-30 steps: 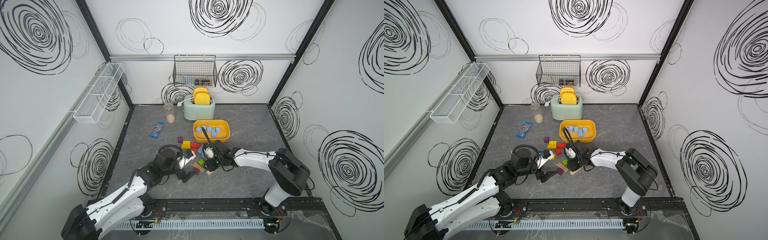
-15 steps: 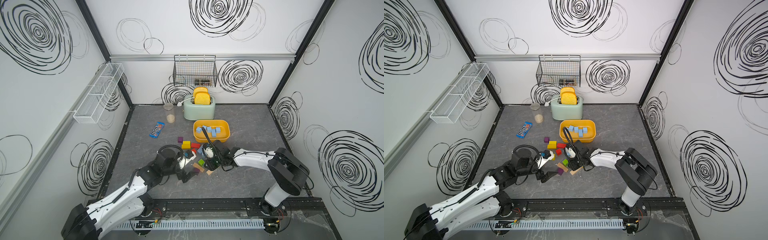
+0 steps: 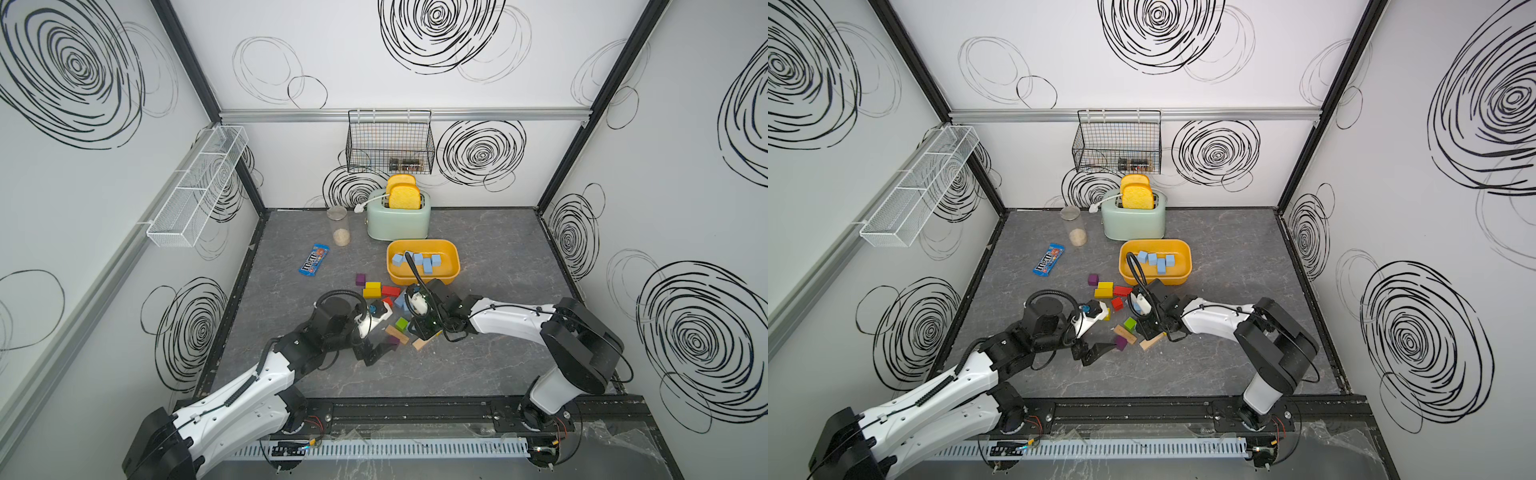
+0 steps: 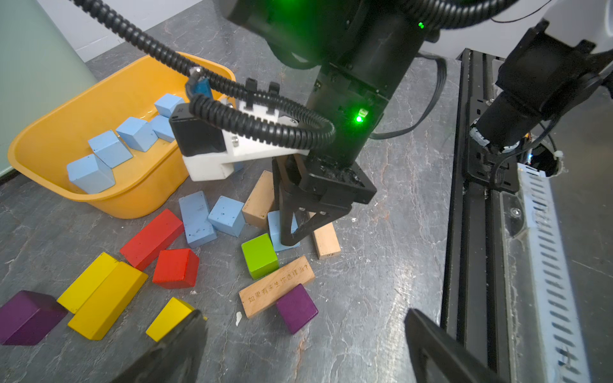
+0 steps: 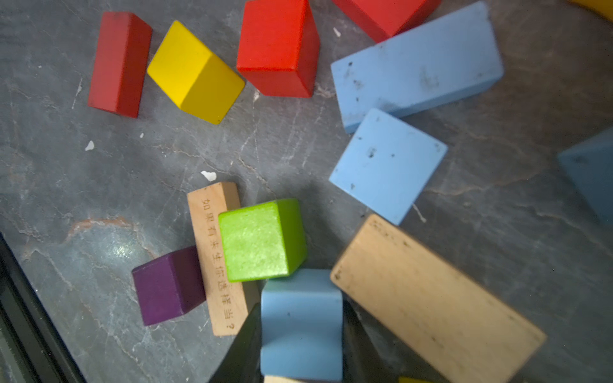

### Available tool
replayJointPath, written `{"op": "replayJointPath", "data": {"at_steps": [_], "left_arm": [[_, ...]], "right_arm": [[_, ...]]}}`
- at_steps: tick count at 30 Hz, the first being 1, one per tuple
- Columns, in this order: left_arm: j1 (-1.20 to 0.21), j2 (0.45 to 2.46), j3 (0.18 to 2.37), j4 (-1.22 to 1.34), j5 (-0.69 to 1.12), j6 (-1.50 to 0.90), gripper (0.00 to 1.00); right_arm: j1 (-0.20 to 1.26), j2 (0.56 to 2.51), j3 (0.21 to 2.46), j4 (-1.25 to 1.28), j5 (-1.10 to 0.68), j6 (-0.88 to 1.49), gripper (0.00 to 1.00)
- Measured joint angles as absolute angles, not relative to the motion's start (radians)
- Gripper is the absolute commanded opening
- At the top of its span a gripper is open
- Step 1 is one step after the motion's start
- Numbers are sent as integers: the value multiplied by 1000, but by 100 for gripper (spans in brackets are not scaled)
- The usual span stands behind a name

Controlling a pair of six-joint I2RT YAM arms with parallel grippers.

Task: Pick out the blue building blocks
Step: Pick up the building block from the center of the board.

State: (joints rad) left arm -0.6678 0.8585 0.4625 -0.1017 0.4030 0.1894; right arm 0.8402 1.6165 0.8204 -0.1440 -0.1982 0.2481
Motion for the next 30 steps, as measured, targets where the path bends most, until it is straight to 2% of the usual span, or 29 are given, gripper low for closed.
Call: {"op": "replayJointPath", "data": {"at_steps": [4,8,30], "left_arm": [[-668,859,463,-102,403,192,96],[-670,858,463,-102,403,194,96],[-673,811,518,-97,398,225,96]], "right_arm": [[842,1596,816,-140,-194,249,15],[843,1568,809,-136,-189,250,0],[812,1326,837,-152,-80,239,0]]}}
